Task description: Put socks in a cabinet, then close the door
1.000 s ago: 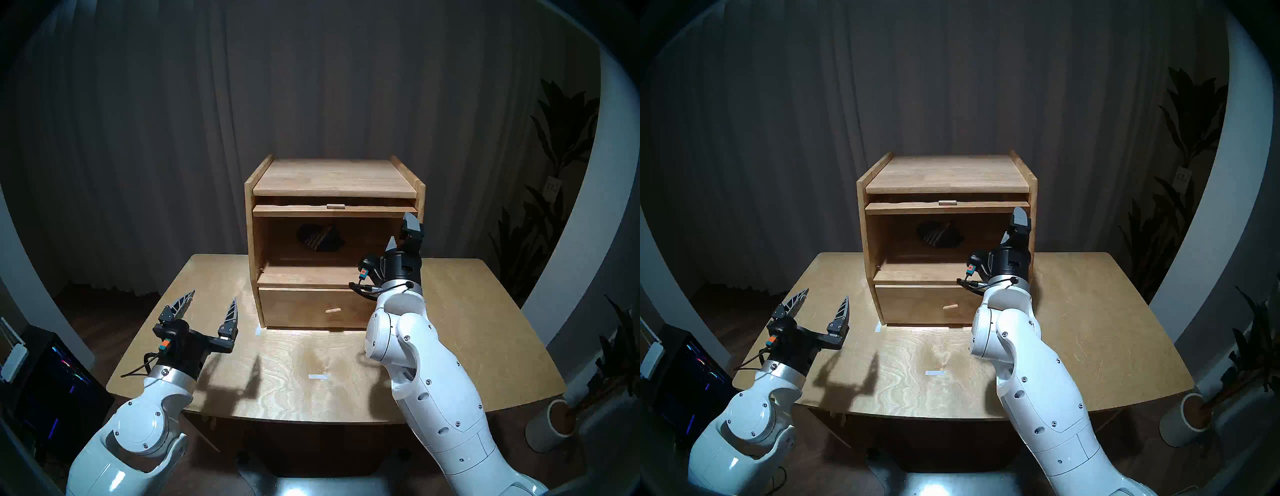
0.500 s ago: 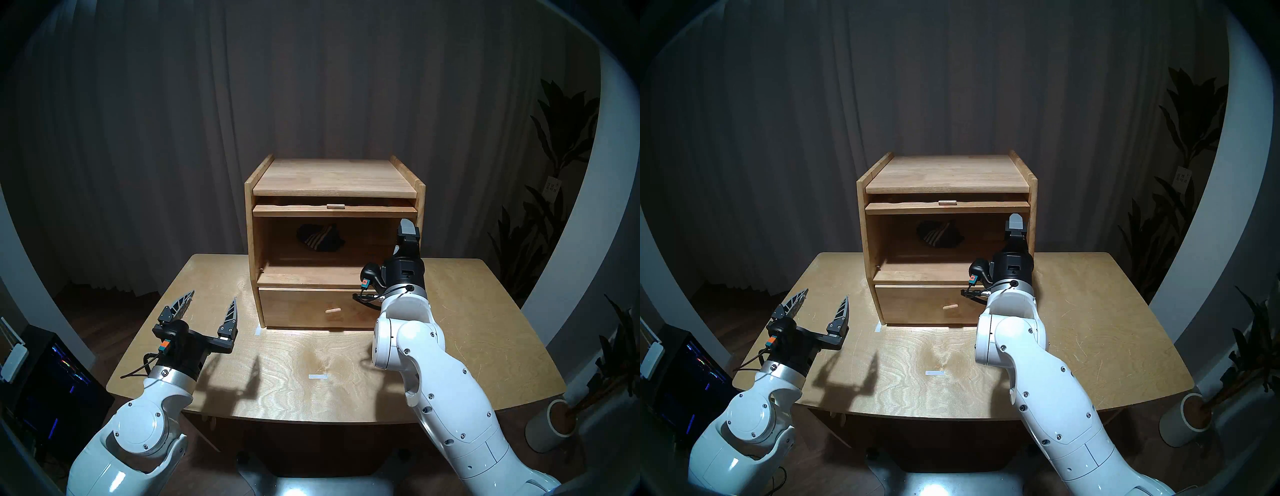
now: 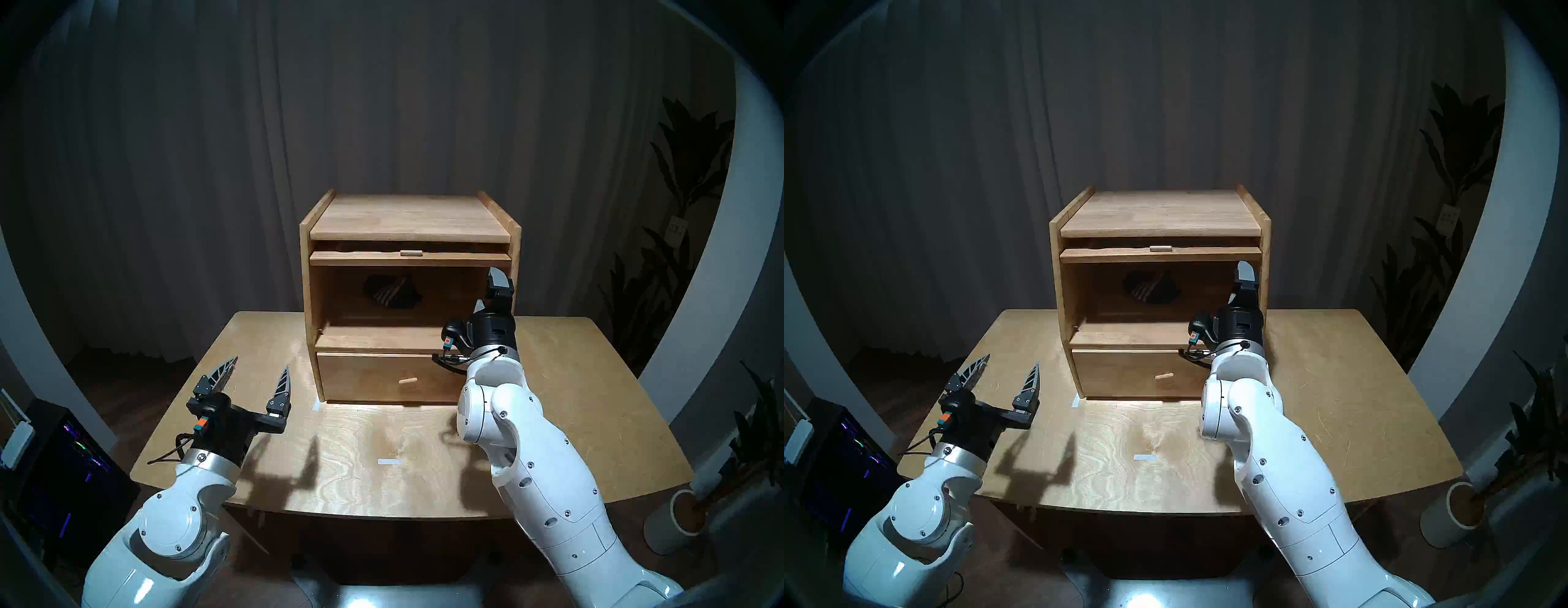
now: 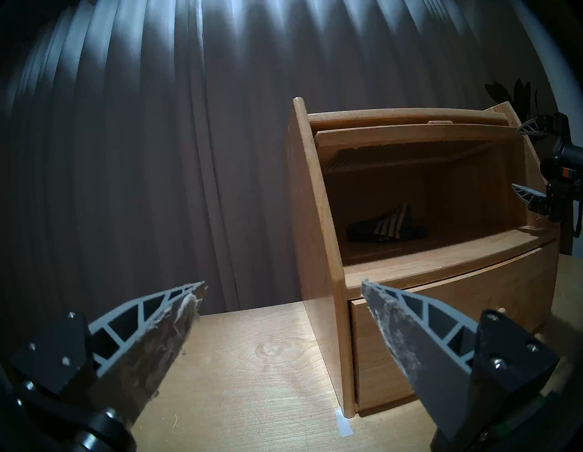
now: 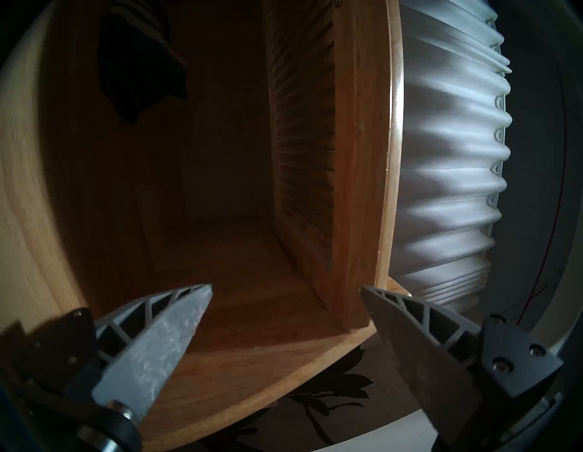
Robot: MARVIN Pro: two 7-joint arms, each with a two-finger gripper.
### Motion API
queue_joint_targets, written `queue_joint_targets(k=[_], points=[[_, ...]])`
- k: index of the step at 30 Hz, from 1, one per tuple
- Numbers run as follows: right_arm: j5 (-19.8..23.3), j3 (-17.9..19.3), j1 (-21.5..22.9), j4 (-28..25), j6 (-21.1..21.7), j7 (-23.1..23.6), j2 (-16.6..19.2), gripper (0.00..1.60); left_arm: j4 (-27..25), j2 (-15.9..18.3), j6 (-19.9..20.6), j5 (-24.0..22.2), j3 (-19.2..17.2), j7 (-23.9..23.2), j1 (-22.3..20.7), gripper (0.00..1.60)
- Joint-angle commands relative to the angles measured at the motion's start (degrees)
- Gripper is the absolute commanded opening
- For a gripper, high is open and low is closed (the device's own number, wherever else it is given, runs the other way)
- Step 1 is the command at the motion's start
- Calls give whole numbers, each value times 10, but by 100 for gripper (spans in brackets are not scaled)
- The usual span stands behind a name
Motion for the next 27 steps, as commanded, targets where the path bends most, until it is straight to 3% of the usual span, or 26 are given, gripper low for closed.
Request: queue_joint_targets(k=[1, 3, 4, 7, 13, 22, 27], points=[[-53, -20, -11, -57, 9, 10, 29, 160, -11, -1, -6, 0, -3, 1, -1, 160], [-60, -24, -24, -87, 13, 30, 35, 160, -11, -1, -6, 0, -3, 1, -1, 160], [-62, -26, -17, -72, 15, 12, 27, 160, -11, -1, -6, 0, -3, 1, -1, 160], [-72, -23, -24, -105, 20, 50, 38, 160, -12, -1, -6, 0, -3, 1, -1, 160], [-72, -17, 19, -74, 16, 112, 28, 160, -12, -1, -6, 0, -3, 1, -1, 160], [-122, -80, 77, -111, 15, 160, -1, 160, -10, -1, -5, 0, -2, 1, -2, 160], [-138, -78, 96, -94, 21, 204, -17, 160, -11, -1, -5, 0, -3, 1, -2, 160]])
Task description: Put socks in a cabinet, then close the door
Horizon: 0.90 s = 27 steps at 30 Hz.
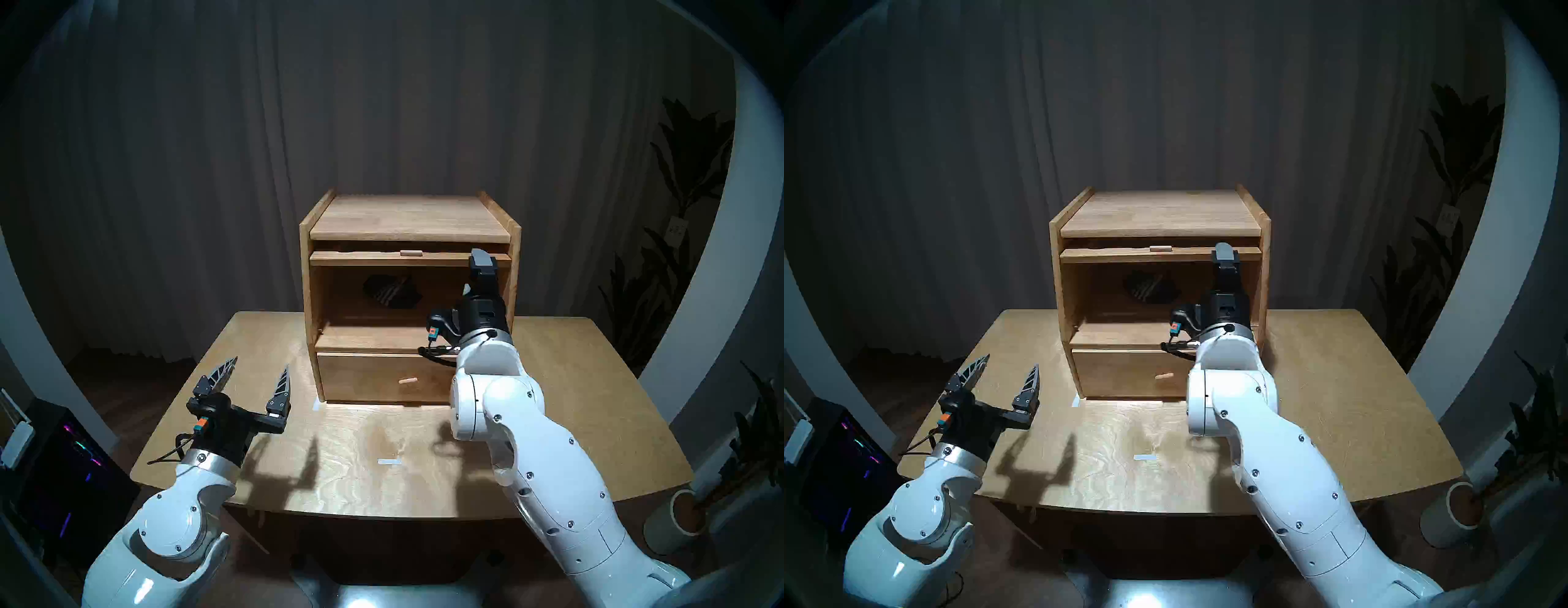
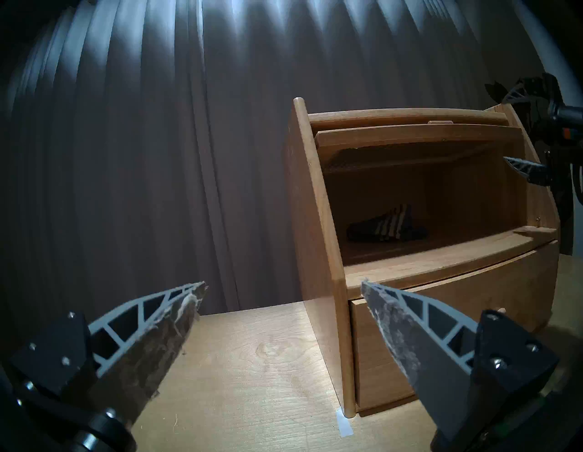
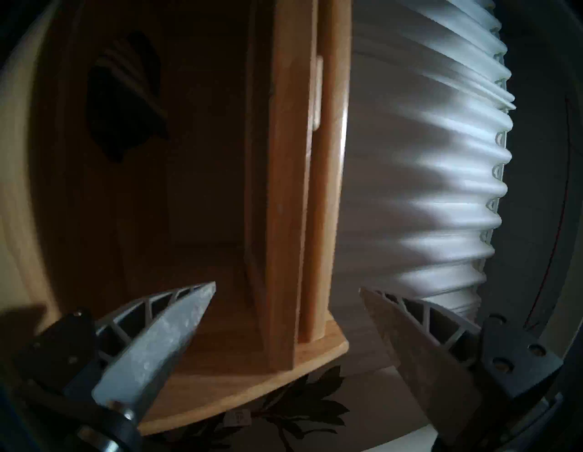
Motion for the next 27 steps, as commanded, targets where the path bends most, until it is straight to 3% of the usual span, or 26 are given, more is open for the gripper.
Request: queue_joint_targets(k=[1, 8, 21, 27], points=[[-36, -11, 65, 5, 7, 50, -30, 160, -11, -1, -5, -1, -3, 0, -1, 160], [-39, 7, 82, 55, 27, 84, -45, 160, -12, -1, -6, -1, -3, 0, -1, 160], [-3, 38, 105, 116, 33, 45, -56, 160, -12, -1, -6, -1, -3, 0, -1, 160], [14, 35, 114, 132, 23, 26, -59, 160, -12, -1, -6, -1, -3, 0, -1, 160]])
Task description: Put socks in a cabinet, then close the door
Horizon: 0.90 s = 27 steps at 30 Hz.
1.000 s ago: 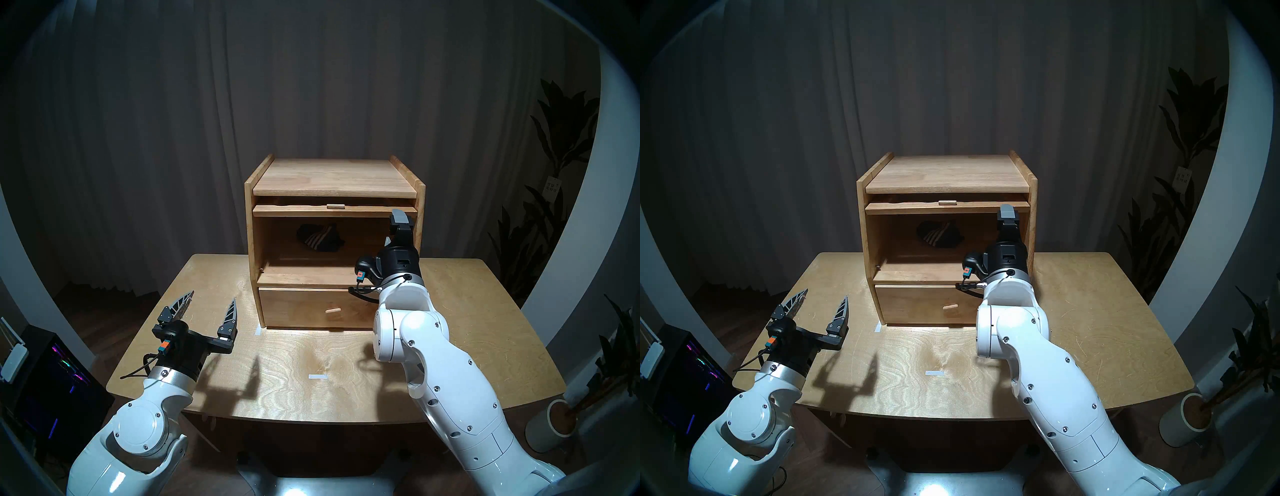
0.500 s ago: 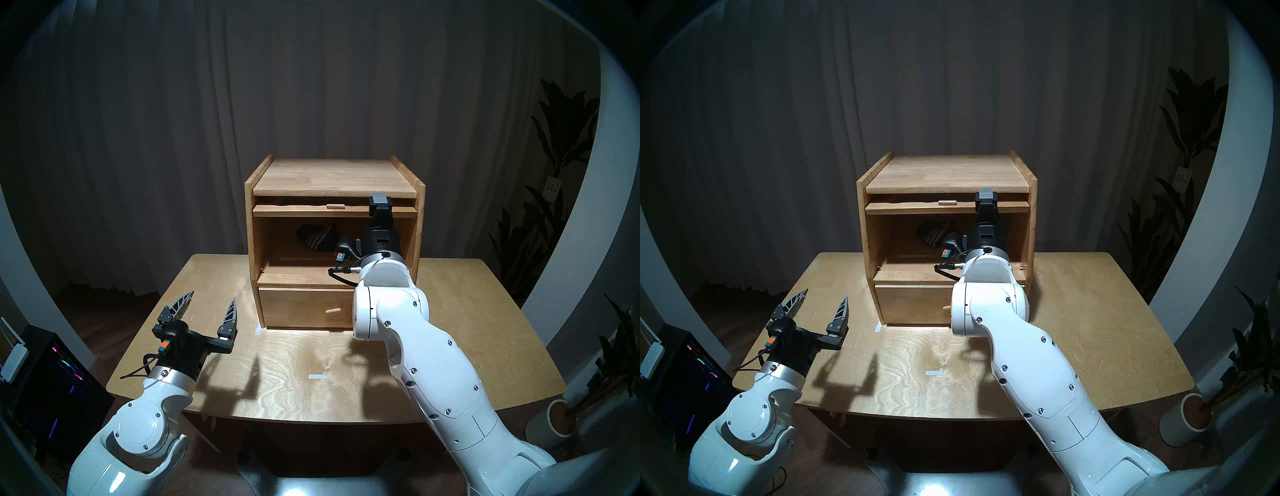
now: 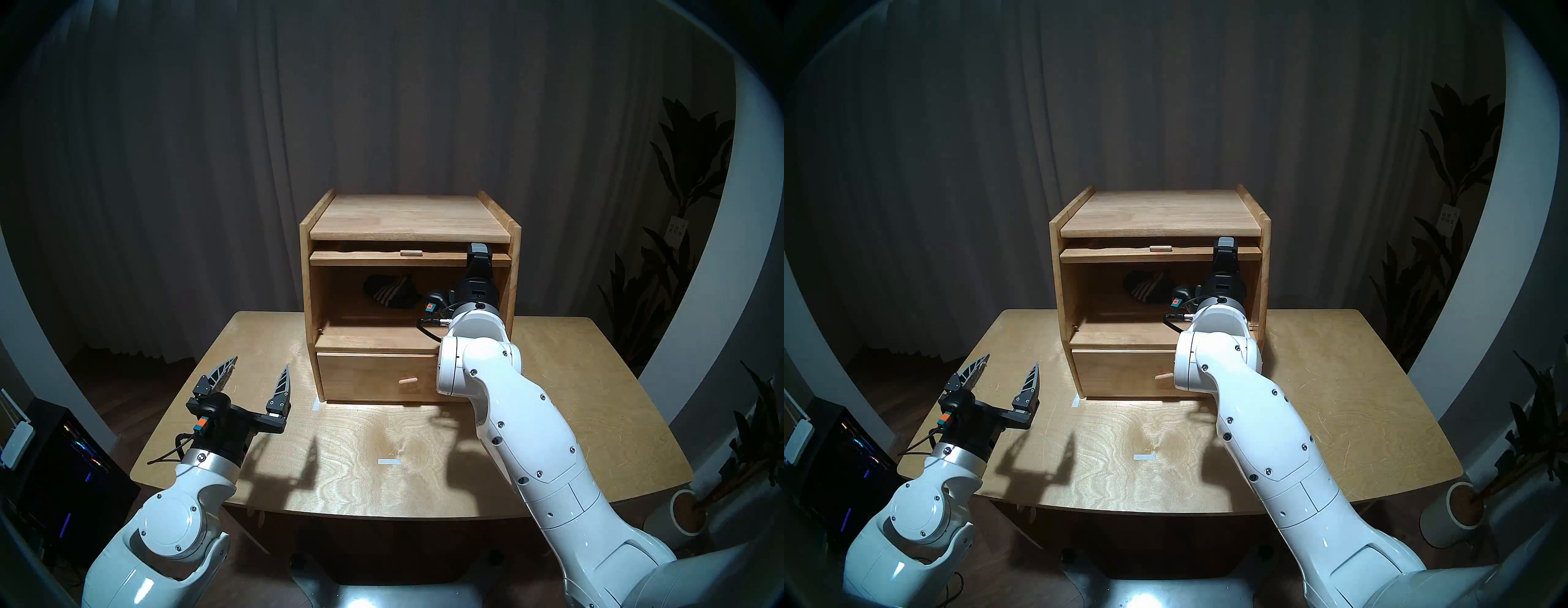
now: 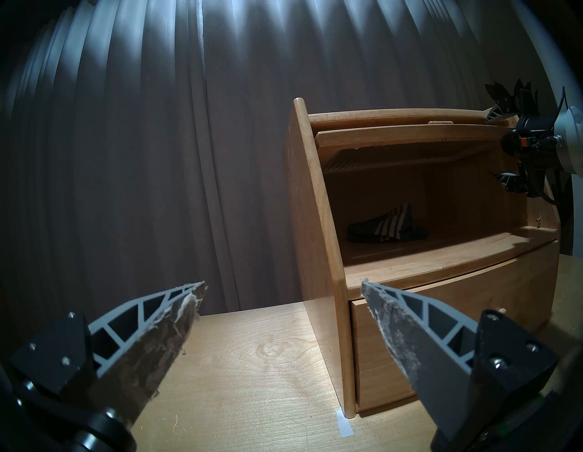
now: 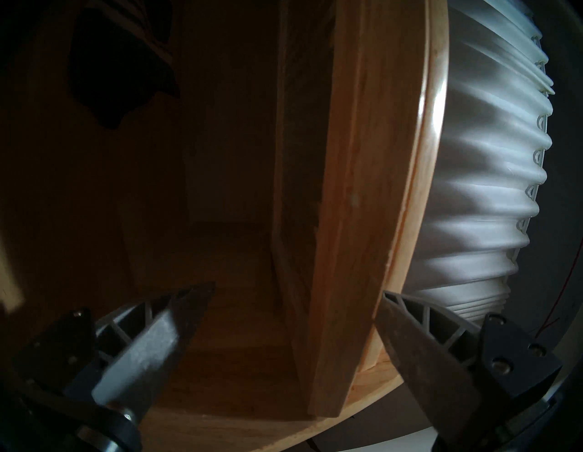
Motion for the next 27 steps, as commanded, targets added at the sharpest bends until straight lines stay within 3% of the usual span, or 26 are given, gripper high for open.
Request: queue_joint_targets(k=[1, 12, 13, 14, 16, 18, 20, 21, 27], points=[[17, -2, 31, 6, -14, -27, -14, 160, -12, 0, -6, -1, -3, 0, -1, 160], [9, -23, 55, 9, -23, -13, -14, 160, -11, -1, -5, -1, -3, 0, -1, 160], [7, -24, 55, 8, -22, -11, -13, 137, -11, -1, -5, -1, -3, 0, -1, 160], [7, -24, 55, 7, -22, -9, -13, 75, -11, -1, -5, -1, -3, 0, -1, 160], [5, -22, 53, 2, -19, -4, -12, 44, -11, -1, -5, -1, -3, 0, -1, 160], [-1, -20, 52, -5, -17, 3, -8, 42, -12, -1, -6, -1, -3, 0, -1, 160], [-2, -18, 51, -8, -15, 5, -6, 6, -12, -1, -6, -1, -3, 0, -1, 160], [-3, -17, 50, -11, -15, 7, -4, 0, -12, -1, -6, -1, -3, 0, -1, 160], [-9, -20, 33, -41, -15, 22, 6, 0, -12, -1, -6, -1, -3, 0, -1, 160]])
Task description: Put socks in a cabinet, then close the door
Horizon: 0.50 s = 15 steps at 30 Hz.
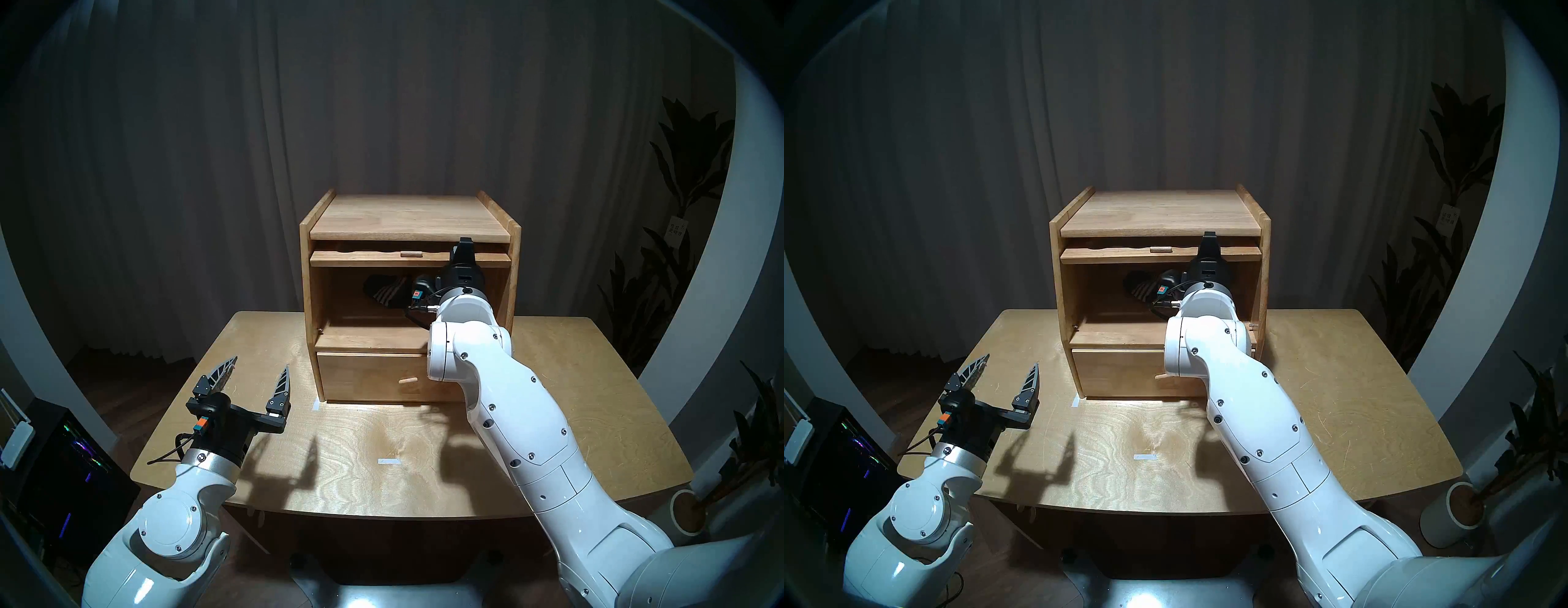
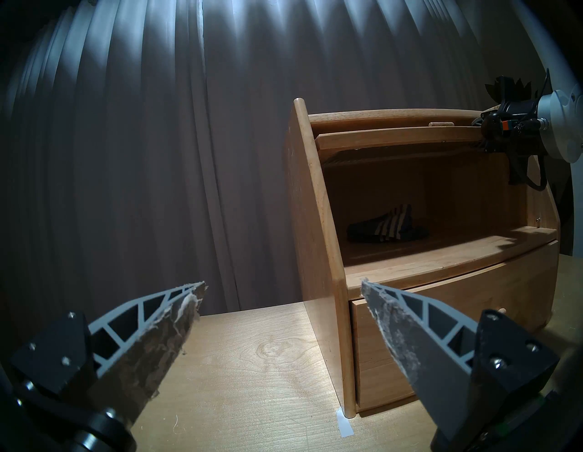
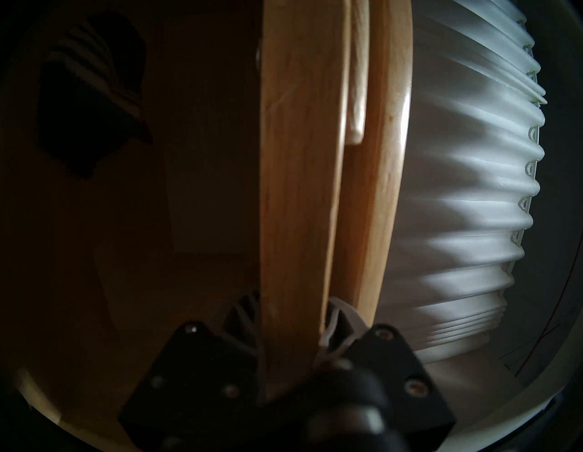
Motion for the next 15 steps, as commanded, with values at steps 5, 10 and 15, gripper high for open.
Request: queue_joint_targets(k=[5, 10, 15], points=[[-19, -10, -25, -76, 6, 6, 19, 0, -12, 0, -5, -1, -3, 0, -1, 160], [-28, -18, -30, -100, 7, 10, 27, 0, -11, 0, -5, -1, -3, 0, -1, 160], [-31, -27, -40, -120, 11, 19, 32, 0, -11, 0, -5, -1, -3, 0, -1, 160]])
